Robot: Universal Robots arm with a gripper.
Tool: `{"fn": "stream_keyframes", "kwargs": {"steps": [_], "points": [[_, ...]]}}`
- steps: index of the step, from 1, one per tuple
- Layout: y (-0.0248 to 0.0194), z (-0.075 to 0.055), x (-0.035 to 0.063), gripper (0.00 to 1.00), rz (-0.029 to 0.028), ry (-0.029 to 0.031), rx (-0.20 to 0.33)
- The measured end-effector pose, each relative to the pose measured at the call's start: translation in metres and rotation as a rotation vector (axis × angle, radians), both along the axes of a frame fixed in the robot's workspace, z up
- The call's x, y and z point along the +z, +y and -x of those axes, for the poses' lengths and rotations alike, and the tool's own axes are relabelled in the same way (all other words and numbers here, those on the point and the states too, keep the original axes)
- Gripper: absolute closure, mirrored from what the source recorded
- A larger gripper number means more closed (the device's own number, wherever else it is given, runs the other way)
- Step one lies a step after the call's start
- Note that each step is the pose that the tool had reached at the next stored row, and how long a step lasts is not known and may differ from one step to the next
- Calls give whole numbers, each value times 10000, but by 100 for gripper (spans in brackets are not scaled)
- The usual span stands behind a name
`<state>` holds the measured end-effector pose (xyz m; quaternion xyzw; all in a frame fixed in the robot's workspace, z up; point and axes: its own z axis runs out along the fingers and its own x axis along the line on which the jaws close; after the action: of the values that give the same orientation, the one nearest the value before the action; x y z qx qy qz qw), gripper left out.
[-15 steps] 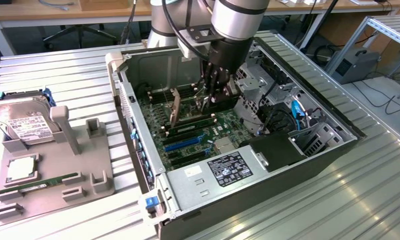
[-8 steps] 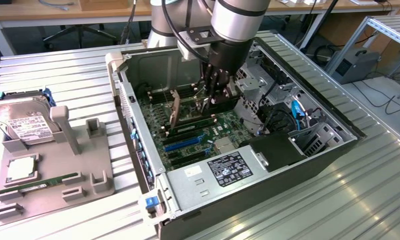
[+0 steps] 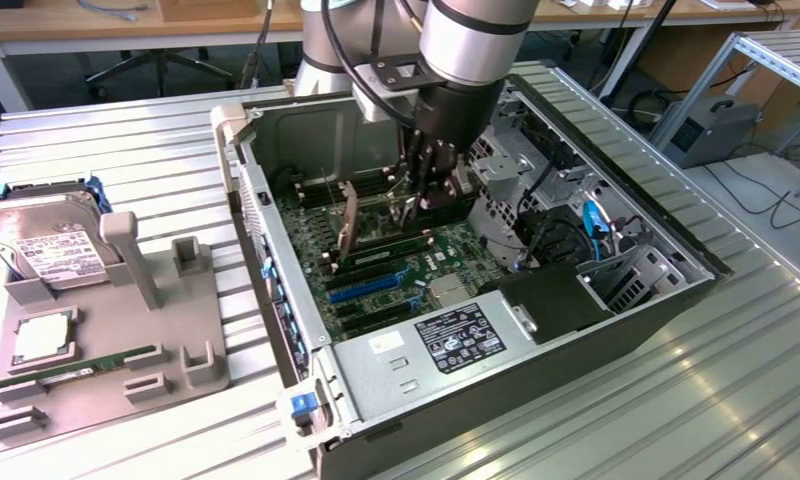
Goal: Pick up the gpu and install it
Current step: 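Insert the gpu into the slot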
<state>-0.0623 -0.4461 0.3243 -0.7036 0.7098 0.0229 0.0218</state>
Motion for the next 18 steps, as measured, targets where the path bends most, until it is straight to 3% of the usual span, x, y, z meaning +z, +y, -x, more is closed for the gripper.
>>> {"fn": "stream_keyframes", "kwargs": {"steps": [18], "points": [[-11,32,-18,73,0,0,1]]}}
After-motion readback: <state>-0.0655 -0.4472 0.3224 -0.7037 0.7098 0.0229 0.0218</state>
